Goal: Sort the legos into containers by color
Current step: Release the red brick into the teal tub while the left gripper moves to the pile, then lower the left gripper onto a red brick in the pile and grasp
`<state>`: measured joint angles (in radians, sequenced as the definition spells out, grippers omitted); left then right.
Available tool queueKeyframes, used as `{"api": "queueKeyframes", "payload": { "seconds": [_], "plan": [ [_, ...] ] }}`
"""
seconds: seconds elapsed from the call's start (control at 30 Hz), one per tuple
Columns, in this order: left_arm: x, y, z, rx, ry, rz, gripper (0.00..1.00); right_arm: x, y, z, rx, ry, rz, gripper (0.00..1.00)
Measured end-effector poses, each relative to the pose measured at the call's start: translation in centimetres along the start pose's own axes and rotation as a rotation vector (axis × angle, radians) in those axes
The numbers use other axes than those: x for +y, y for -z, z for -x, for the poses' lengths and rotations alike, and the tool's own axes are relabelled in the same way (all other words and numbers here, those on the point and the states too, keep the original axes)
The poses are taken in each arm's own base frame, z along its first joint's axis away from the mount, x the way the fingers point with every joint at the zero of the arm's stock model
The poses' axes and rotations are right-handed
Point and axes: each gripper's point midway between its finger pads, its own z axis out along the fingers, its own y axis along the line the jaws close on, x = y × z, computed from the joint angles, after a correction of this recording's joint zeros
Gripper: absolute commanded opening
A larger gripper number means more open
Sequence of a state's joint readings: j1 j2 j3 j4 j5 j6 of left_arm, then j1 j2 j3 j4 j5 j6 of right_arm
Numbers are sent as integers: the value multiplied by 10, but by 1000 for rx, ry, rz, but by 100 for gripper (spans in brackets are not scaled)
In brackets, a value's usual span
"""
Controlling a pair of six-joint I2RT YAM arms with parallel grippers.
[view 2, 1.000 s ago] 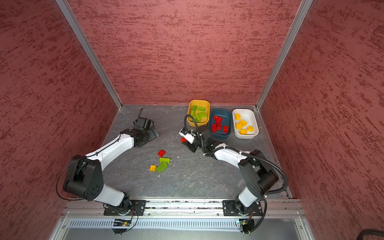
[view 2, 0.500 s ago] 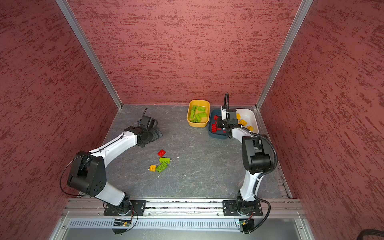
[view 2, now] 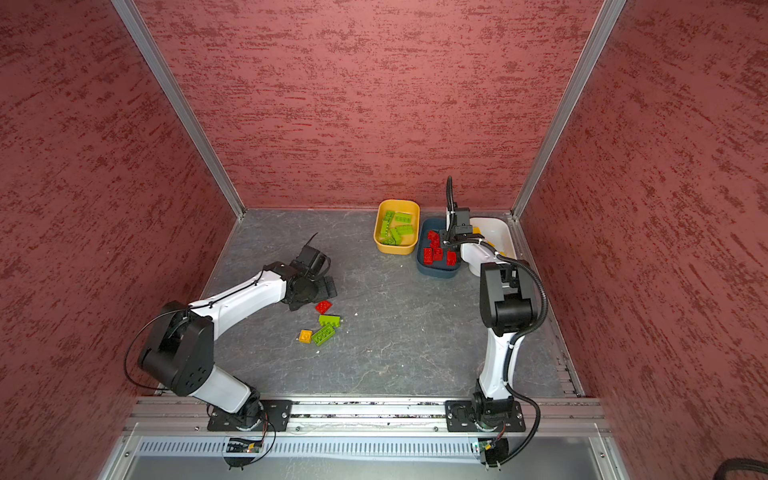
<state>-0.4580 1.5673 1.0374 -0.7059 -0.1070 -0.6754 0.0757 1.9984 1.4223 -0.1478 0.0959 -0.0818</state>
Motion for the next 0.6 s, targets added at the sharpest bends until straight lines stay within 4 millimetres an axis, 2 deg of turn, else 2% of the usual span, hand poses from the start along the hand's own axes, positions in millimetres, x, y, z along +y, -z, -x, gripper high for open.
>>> {"api": "queueKeyframes", "payload": {
  "seconds": [0.2, 0.33, 0.4, 0.6],
  "plan": [
    [1, -6, -8, 31, -5, 18, 100, 3, 5, 3, -12, 0, 22, 74],
    [4, -10, -15, 57, 15, 43, 100, 16, 27, 11, -59, -26, 95, 86],
    [4, -10, -18, 65, 24, 49, 100, 23, 42, 14, -91, -38, 136, 99],
    [-4, -18, -29, 106, 2, 90, 97, 34, 91, 21, -176, -75, 186, 99]
  ]
}}
